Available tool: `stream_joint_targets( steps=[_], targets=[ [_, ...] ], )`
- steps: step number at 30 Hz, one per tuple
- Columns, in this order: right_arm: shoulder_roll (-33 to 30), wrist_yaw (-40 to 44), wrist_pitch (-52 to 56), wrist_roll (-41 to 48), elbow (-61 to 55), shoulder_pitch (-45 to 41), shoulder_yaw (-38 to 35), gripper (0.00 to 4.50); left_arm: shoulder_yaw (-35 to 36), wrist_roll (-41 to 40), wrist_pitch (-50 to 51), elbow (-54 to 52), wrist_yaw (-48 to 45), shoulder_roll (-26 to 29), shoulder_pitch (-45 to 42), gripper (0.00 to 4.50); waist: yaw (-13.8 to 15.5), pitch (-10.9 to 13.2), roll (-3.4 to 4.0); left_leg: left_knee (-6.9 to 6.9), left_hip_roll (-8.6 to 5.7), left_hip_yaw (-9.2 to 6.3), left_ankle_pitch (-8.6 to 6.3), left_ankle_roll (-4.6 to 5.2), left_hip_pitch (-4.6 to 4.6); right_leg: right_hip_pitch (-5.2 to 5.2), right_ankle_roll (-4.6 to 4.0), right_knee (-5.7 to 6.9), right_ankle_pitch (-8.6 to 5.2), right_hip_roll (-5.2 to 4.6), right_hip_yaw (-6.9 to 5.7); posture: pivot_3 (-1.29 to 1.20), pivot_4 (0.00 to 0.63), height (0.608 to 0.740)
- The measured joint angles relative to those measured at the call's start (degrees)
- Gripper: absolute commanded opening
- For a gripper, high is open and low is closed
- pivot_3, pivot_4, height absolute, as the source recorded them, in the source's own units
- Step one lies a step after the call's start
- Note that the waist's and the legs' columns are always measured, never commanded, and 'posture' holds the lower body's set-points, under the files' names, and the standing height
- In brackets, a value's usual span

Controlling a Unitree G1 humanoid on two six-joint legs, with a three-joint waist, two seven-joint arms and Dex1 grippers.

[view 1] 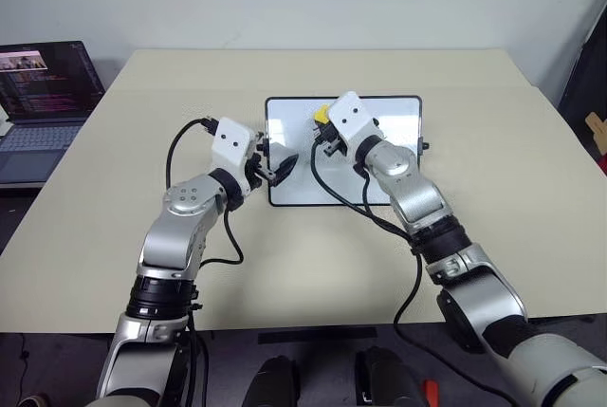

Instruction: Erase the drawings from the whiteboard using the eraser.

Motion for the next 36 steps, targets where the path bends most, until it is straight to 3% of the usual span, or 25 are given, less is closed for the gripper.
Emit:
stream_joint_targets(
  steps=[12, 24, 36],
  targets=[
    [2.27, 3.34, -1.11, -4.63, 4.53, -0.85, 5.01, 1.15, -0.8, -0.03, -0.04, -0.05, -0.62, -0.87, 0.08, 4.5, -0.25, -0.01, 0.01, 0.05, 0.0, -0.02, -0.09, 0.15, 0.09, 0.05, -0.01, 0.15, 0.01, 0.0, 0.0, 0.0, 0.15, 0.74],
    [-2.74, -1.59, -1.98, -5.61, 5.95, -2.65, 2.57, 1.15, -1.05, -0.03, -0.32, -0.02, -1.11, -1.22, 0.08, 4.5, 0.21, -0.03, -0.02, 0.09, -0.05, -0.13, -0.07, 0.17, 0.11, 0.12, -0.01, 0.19, 0.06, -0.01, -0.08, 0.0, 0.15, 0.74],
    [-2.06, 8.42, -0.11, -8.98, -3.21, 6.12, 9.79, 1.15, -1.22, -0.01, -0.43, 0.26, -1.24, -1.84, 0.02, 4.5, -0.51, -0.17, -0.05, 0.09, -0.02, -0.06, -0.08, 0.19, 0.27, 0.2, -0.01, 0.26, 0.06, 0.01, -0.01, 0.0, 0.15, 0.74]
  ],
)
